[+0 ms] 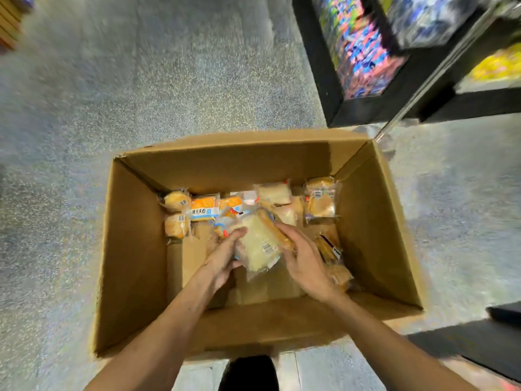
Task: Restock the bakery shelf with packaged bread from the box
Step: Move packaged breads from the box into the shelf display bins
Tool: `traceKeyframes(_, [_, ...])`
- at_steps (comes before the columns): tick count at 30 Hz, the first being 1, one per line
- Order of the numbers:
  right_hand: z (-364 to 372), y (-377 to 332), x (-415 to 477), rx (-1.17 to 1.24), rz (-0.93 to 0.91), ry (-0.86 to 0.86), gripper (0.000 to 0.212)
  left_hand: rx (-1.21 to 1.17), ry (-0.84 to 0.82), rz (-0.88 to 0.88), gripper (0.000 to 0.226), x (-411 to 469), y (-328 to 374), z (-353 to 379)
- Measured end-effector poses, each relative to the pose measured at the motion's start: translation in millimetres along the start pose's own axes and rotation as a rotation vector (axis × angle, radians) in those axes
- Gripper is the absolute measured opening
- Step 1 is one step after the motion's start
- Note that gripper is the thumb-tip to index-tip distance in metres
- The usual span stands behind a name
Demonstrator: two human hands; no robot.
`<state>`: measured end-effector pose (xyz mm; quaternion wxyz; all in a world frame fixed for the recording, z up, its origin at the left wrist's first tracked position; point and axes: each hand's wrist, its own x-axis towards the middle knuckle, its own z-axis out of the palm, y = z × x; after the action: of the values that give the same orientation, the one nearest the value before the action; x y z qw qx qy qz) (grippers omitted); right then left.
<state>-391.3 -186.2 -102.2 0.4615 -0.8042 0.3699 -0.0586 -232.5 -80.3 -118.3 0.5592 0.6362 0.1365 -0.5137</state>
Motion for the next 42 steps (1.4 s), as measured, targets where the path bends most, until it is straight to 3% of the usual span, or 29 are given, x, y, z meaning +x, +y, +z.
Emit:
traceKeyframes(4, [-61, -33, -42, -0.091, -0.100, 0.076, 0.060, 0.041, -0.132, 0.101, 0.041, -57, 26, 40])
traceKeyframes(6, [-93, -43, -69, -0.078, -0.143, 0.113, 0.054, 0.095, -0.186, 0.173, 0.043, -90, 33, 66])
traceKeyframes(12, [-184, -52, -181, -0.021, -0.188, 0.547, 0.028, 0.259, -0.391, 0.395, 0.017, -210, 14, 153])
traceKeyframes(15, [-226, -47, -255, -0.037, -0.238, 0.813, 0.020, 0.295, -0.507, 0.418, 0.022, -277, -16, 195])
traceKeyframes(18, [-264, -43, -343, -0.055, -0.231, 1.007, 0.034, 0.328, -0.651, 0.413, 0.055, -332, -58, 238])
traceKeyframes(19, [-275, -42, -375, -0.045, -0.220, 1.059, 0.039, 0.339, -0.697, 0.412, 0.054, -351, -75, 254])
traceKeyframes(22, [-301, -34, -465, -0.038, -0.172, 1.237, 0.047, 0.394, -0.832, 0.354, 0.009, -411, -135, 297])
traceKeyframes(26, [-321, -14, -564, -0.077, -0.061, 1.532, 0.067, 0.476, -1.009, 0.190, 0.021, -482, -214, 339])
traceKeyframes(28, [-327, 2, -604, 0.018, 0.010, 1.635, 0.084, 0.505, -1.049, 0.093, 0.024, -506, -248, 355])
traceKeyframes(31, [-330, 19, -651, 0.399, 0.012, 1.667, 0.100, 0.583, -1.117, 0.030, 0.043, -533, -292, 373])
traceKeyframes(35, [-328, 40, -697, 0.774, 0.052, 1.639, 0.097, 0.676, -1.195, 0.000, 0.068, -558, -333, 393])
traceKeyframes(37, [-330, 54, -713, 0.854, 0.109, 1.607, 0.095, 0.680, -1.234, -0.019, 0.081, -567, -349, 406])
traceKeyframes(42, [-362, 72, -740, 0.892, 0.182, 1.638, 0.073, 0.682, -1.294, -0.056, 0.076, -585, -373, 458])
